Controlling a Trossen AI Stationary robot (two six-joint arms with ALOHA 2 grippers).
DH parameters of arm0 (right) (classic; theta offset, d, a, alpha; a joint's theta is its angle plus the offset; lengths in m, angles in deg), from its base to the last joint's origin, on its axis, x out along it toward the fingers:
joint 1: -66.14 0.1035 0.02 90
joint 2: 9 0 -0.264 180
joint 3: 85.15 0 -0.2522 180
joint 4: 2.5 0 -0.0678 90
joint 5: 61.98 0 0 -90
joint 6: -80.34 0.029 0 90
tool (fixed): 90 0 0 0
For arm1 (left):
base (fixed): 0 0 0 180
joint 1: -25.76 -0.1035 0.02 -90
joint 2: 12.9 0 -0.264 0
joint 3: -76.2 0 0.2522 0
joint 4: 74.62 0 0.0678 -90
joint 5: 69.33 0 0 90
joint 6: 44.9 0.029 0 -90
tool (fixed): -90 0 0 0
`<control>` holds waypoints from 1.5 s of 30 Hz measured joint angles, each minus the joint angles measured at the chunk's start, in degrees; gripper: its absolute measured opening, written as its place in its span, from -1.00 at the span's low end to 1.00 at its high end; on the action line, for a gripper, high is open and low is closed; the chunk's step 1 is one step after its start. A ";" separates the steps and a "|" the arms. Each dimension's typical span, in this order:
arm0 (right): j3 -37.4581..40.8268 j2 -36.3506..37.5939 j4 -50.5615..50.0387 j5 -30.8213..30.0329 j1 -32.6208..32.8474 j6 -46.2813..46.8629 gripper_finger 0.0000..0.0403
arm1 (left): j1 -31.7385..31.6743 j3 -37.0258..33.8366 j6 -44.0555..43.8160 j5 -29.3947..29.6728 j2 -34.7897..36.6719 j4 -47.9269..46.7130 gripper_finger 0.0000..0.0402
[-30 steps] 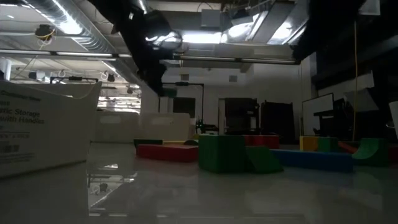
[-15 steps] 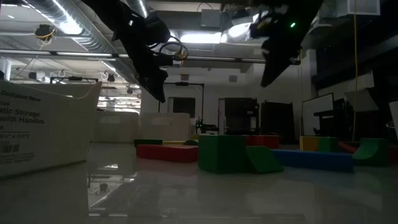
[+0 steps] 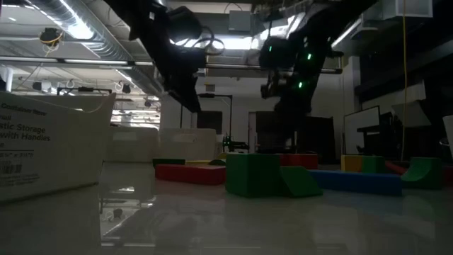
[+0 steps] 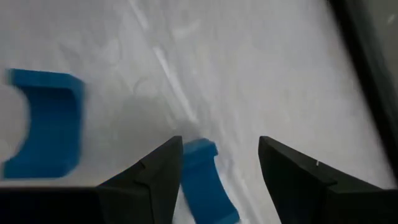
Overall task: Sort blocks
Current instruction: Put the blue block into the top left white bin
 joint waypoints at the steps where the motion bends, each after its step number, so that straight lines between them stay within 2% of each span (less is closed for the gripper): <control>1: 0.01 -0.94 -0.23 1.07 -0.82 0.31 0.05 | 0.36 0.00 0.07 0.00 0.00 -0.03 0.01; 8: 0.02 -4.28 -0.24 2.65 -3.02 13.67 0.05 | 2.00 0.00 0.26 0.00 0.00 0.00 0.01; 15: 0.02 -4.28 -0.23 2.47 -2.76 18.63 0.05 | 1.96 0.00 0.33 0.00 0.01 0.09 0.01; 21: 0.02 -4.27 -1.29 2.76 -2.78 11.26 0.05 | 1.96 0.00 0.40 0.02 0.02 0.08 0.01; 32: 0.02 -4.17 -1.51 9.36 -2.81 -2.83 0.05 | 1.96 0.01 0.40 0.02 0.02 0.08 0.01; 40: 0.02 -4.15 -4.84 9.75 -2.84 -16.13 0.05 | 1.96 0.02 0.38 0.02 0.04 0.09 0.01; 45: 0.02 -4.15 -5.49 9.75 -2.87 -19.41 0.05 | 1.96 0.02 0.38 0.02 0.04 0.08 0.01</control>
